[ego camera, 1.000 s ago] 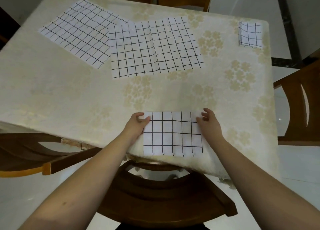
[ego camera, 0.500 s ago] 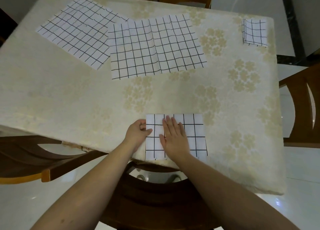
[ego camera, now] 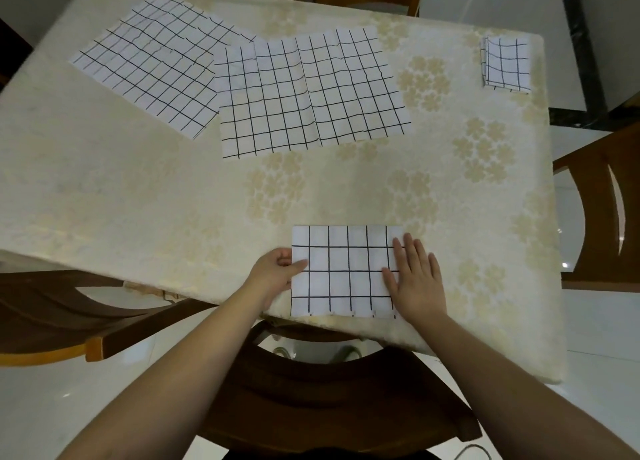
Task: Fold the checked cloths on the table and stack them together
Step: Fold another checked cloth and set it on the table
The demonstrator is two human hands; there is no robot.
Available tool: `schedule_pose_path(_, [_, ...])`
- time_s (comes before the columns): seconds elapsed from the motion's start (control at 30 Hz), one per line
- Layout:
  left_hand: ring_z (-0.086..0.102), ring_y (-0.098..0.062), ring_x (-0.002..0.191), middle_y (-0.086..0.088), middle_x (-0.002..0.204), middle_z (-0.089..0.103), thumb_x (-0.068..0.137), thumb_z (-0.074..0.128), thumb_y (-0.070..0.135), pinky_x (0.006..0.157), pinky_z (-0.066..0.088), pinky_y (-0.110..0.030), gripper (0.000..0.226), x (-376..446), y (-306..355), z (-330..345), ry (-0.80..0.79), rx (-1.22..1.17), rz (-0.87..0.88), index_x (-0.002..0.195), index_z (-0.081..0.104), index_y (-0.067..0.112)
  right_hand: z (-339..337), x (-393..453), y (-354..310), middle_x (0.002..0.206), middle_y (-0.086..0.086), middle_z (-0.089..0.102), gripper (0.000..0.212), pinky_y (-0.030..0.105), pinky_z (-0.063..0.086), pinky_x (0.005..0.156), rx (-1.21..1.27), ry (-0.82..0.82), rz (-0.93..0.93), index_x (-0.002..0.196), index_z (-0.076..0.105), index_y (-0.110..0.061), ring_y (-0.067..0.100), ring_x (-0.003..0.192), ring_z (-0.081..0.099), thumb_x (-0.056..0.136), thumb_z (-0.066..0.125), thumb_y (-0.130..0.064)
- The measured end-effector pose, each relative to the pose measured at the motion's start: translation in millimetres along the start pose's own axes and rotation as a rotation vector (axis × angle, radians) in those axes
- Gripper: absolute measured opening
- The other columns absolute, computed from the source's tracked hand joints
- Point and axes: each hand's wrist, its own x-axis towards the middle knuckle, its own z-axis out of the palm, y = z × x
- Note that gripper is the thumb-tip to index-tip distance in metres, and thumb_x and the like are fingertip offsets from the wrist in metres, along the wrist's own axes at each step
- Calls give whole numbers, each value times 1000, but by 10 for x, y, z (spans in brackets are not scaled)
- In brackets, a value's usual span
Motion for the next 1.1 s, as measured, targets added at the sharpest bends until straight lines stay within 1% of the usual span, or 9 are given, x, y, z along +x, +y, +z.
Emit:
schedule_pose_path(0.1, [69,-25,99,-8,111,70,86,74,18,83,59,-38,23,-141,-177,-15,-72,112,-84,106,64,15,4,-5,-4,164,-2,-6,67,39,-3,121,21,-4,5,156,-2,-28,14,149,-8,96,7,-57])
schedule_pose_path(0.2, [68,-23,93,-13,112,66,88,71,9,64,59,-27,20,-212,-339,-23,-16,127,-123,107,63,10,-6,11,-20,164,2,3,67,42,1,121,44,6,2,156,7,-26,19,151,0,95,10,-55])
schedule_pose_path(0.27, [67,-24,92,-15,112,65,87,72,9,64,60,-29,22,-224,-368,-58,34,148,-96,107,63,10,-40,22,-57,162,6,15,67,45,7,121,62,47,10,154,20,-24,24,150,10,95,12,-54])
schedule_pose_path(0.47, [66,-21,86,-1,89,70,85,71,8,73,51,-27,17,-326,-149,-177,154,373,136,87,66,24,-72,5,-232,163,1,11,63,35,-6,119,48,42,-169,155,14,-21,18,150,3,99,9,-49])
schedule_pose_path(0.57, [63,-14,81,5,87,67,85,72,10,77,51,-27,16,-384,-48,-189,188,440,215,90,64,24,-3,-29,-296,163,2,16,64,36,-1,120,63,9,-201,154,21,-21,17,150,6,98,6,-48])
schedule_pose_path(0.7, [56,0,74,12,82,60,85,72,16,62,37,-3,15,-602,125,-41,200,534,392,92,61,24,39,-46,-285,162,1,18,63,36,3,120,105,19,-196,153,24,-21,17,150,9,98,8,-46])
schedule_pose_path(0.8, [56,-1,68,12,80,61,85,71,13,62,40,-3,17,-791,224,215,150,498,502,90,63,27,13,-27,-265,162,-1,19,65,35,4,119,182,-1,-212,153,25,-21,15,150,9,97,5,-47])
schedule_pose_path(0.97, [55,-6,70,8,88,57,87,66,13,66,44,-12,18,-910,200,717,30,584,633,100,64,25,-299,-22,-292,137,7,57,43,36,37,106,689,124,26,139,50,-15,22,127,51,102,34,-32])
schedule_pose_path(1.1, [51,-9,75,8,89,51,88,63,12,72,44,-21,21,-831,89,1037,-23,687,661,108,63,20,-505,-15,-363,96,-3,69,39,38,52,82,1106,4,337,122,58,-21,16,88,66,97,44,-48])
